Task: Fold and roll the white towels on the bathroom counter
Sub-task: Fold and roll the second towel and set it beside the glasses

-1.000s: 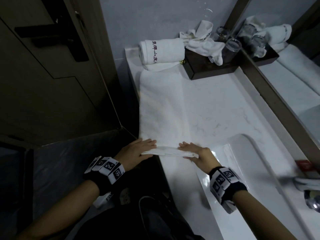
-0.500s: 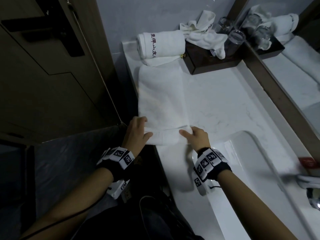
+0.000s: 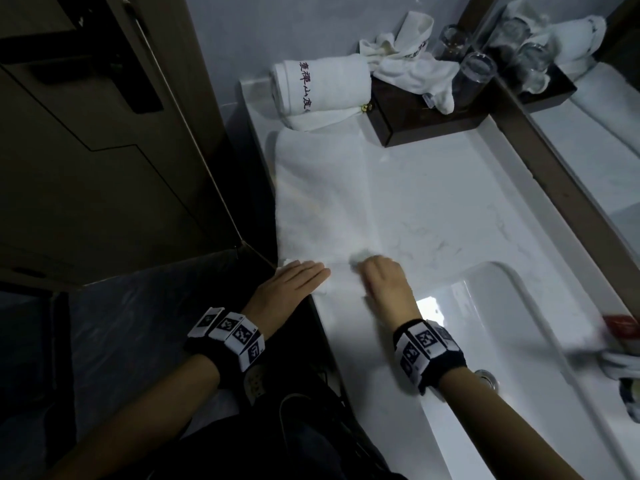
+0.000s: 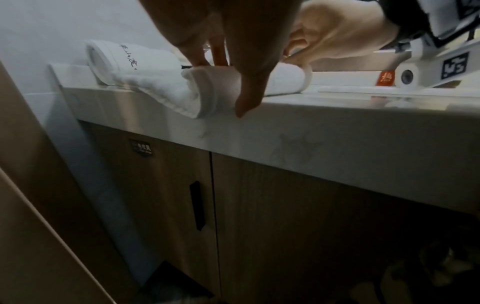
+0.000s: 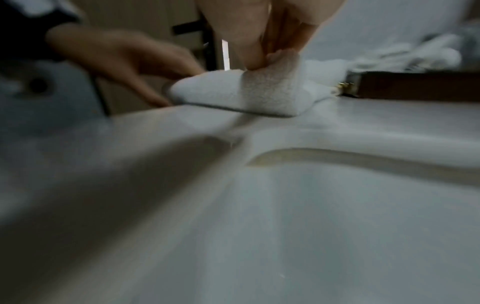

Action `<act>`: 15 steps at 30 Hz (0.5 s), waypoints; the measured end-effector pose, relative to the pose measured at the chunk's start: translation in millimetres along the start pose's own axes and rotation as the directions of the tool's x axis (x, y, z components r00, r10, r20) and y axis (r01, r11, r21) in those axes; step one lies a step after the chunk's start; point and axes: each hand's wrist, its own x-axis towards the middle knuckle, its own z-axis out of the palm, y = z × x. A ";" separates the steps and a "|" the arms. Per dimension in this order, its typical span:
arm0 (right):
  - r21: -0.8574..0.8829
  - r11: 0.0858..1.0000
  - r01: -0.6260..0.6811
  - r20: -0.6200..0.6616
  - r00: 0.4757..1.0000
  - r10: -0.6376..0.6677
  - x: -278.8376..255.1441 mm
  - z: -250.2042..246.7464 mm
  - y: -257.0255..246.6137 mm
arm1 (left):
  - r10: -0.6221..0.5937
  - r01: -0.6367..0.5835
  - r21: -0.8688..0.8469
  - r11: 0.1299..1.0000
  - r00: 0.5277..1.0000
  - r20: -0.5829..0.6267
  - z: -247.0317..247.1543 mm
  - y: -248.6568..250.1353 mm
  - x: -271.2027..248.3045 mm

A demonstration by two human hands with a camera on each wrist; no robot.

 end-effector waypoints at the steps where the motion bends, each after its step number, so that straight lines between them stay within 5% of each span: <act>1: -0.012 0.997 0.076 0.055 0.996 -0.076 -2.3 -2.6 1.5 | -0.003 0.003 -0.009 1.000 1.000 -0.007 -0.3 0.3 2.5; 6: -0.203 0.951 0.234 -0.003 0.971 -0.239 -2.1 -13.4 8.8 | -0.030 0.036 -0.077 0.996 0.997 0.074 -4.6 0.1 9.6; 10: -0.205 0.908 0.365 0.157 0.928 -0.338 -0.6 -9.9 6.6 | -0.165 0.161 -0.343 0.925 0.986 0.017 -8.7 -3.2 8.4; 15: -0.186 0.943 0.277 0.144 0.957 -0.253 6.8 -17.0 9.7 | -0.215 0.198 -0.550 0.811 0.976 0.034 -26.8 -15.7 13.1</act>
